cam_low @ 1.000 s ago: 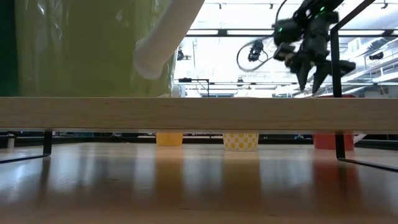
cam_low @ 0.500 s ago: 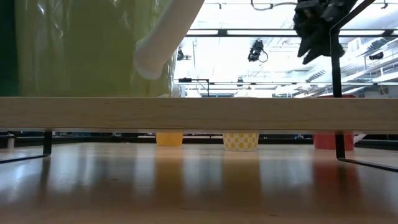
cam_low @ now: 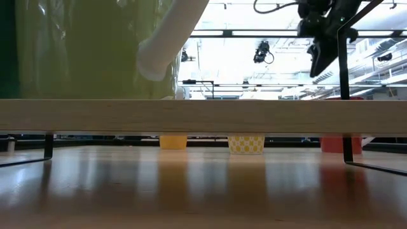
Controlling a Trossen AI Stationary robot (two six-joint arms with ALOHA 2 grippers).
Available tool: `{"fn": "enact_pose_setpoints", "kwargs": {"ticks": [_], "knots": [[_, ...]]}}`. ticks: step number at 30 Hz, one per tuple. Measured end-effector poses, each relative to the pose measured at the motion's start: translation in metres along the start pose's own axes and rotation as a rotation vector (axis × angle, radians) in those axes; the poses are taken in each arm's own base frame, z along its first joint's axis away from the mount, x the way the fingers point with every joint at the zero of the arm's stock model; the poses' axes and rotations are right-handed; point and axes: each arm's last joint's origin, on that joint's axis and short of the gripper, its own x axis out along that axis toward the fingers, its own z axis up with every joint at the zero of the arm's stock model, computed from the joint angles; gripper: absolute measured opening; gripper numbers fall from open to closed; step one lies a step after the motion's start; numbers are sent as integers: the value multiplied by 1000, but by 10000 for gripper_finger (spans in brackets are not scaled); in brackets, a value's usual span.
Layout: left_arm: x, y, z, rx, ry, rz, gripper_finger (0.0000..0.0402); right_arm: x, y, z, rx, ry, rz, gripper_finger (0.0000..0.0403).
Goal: Place coffee mugs
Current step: Put the red mug on the shelf
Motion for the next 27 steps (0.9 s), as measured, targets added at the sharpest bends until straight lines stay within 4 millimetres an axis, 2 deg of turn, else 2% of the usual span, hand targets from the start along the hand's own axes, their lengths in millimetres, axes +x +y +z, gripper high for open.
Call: {"fn": "enact_pose_setpoints", "kwargs": {"ticks": [13, 27], "knots": [[0, 0, 0, 0, 0, 0, 199, 29, -5, 5, -143, 123, 53, 135], [0, 0, 0, 0, 0, 0, 199, 54, -9, 9, -196, 229, 124, 135]]}}
